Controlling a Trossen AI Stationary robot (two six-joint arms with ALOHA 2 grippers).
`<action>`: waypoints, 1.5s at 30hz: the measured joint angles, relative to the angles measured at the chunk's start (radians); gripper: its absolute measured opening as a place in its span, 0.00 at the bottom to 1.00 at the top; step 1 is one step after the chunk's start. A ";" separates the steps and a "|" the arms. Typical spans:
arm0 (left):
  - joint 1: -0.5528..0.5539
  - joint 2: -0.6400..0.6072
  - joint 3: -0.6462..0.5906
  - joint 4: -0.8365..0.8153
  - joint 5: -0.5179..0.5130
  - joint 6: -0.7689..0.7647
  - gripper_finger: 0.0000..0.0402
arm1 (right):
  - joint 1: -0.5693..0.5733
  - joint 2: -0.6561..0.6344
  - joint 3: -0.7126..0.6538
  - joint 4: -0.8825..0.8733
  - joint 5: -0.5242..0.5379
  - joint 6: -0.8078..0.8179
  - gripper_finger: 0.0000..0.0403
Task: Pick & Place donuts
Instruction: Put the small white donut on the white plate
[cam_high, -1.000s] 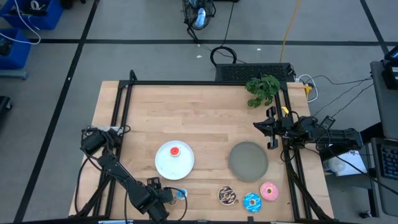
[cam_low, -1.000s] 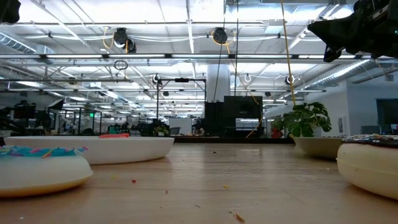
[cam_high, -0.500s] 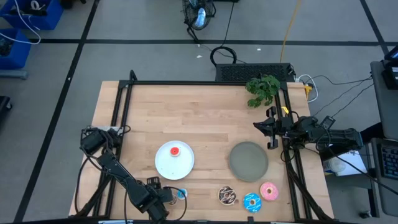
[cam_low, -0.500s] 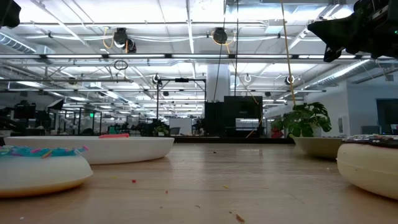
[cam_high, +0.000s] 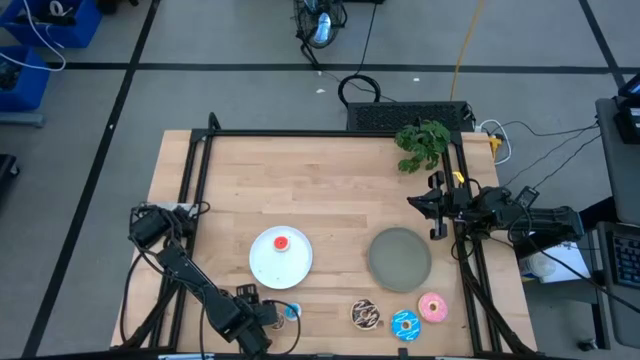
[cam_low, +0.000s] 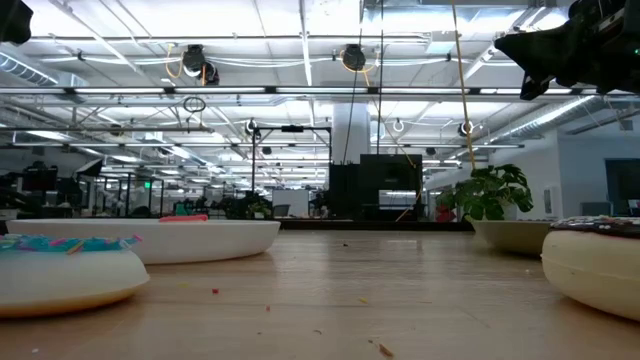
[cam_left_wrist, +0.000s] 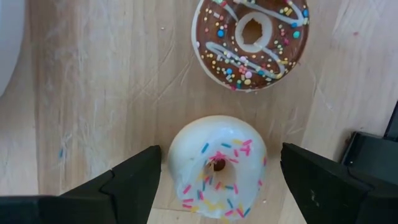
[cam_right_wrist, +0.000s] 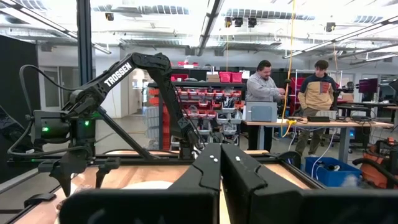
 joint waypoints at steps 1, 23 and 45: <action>0.000 0.000 0.000 0.000 0.000 0.005 0.82 | 0.000 0.000 0.000 0.000 0.000 0.000 0.00; 0.012 -0.028 -0.005 0.004 -0.009 0.030 0.44 | 0.000 0.000 0.000 0.000 0.000 0.000 0.00; 0.091 -0.370 -0.002 -0.273 -0.107 0.019 0.40 | 0.000 0.000 0.000 0.000 0.000 0.001 0.00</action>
